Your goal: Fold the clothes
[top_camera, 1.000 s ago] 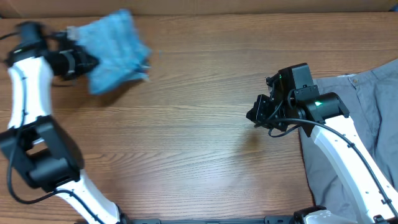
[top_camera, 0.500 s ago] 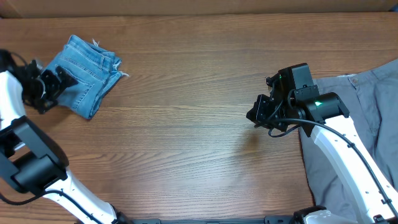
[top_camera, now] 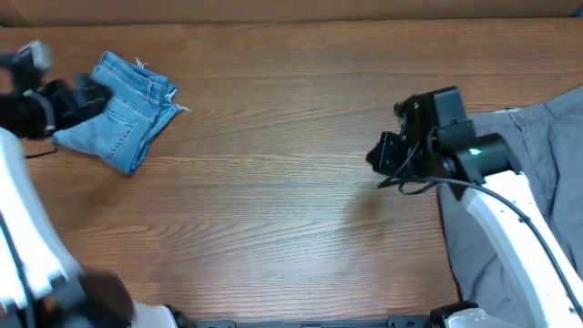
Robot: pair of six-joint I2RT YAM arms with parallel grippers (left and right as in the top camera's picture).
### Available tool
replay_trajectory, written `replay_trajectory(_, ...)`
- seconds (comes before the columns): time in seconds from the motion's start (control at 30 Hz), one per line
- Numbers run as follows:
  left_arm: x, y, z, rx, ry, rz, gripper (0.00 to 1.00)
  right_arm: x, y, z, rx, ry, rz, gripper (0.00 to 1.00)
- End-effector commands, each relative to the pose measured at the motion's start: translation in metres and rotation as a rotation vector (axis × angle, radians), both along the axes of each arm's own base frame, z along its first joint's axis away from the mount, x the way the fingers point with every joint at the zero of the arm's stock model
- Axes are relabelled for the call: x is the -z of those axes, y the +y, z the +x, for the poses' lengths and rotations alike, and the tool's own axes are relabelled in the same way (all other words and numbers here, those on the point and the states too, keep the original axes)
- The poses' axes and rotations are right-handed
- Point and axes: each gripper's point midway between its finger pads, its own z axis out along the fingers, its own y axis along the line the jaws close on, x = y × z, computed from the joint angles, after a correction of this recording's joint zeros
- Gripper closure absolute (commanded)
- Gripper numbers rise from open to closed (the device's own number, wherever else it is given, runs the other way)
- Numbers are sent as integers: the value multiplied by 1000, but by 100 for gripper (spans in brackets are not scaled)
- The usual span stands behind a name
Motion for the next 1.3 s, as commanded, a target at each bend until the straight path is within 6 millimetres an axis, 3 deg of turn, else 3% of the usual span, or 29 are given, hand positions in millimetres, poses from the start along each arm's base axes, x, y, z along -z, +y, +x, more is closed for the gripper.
replay_trajectory(0.0,-59,-56,-30,132,-120,218,0,-86,-14,10,-11,-309,-49,90)
replay_trajectory(0.1,-80,-95,-61,204,-155,317,0,-134,-19,2,-24,-464,-58,79)
replay_trajectory(0.2,-91,-128,-92,284,-176,337,0,-174,-27,-13,-1,-583,-47,44)
replay_trajectory(0.3,-93,-147,-124,351,-169,328,0,-200,-32,-33,7,-666,-25,0)
replay_trajectory(0.5,-82,-146,-169,367,-78,334,0,-224,-41,-66,16,-755,-3,0)
replay_trajectory(0.6,-76,-145,-178,370,-32,332,0,-224,-42,-72,17,-756,-3,0)
replay_trajectory(1.17,-64,-147,-161,385,23,312,0,-181,-48,-91,0,-562,-56,0)
replay_trajectory(1.27,-62,-147,-158,388,34,310,0,-179,-61,-86,40,-578,-128,0)
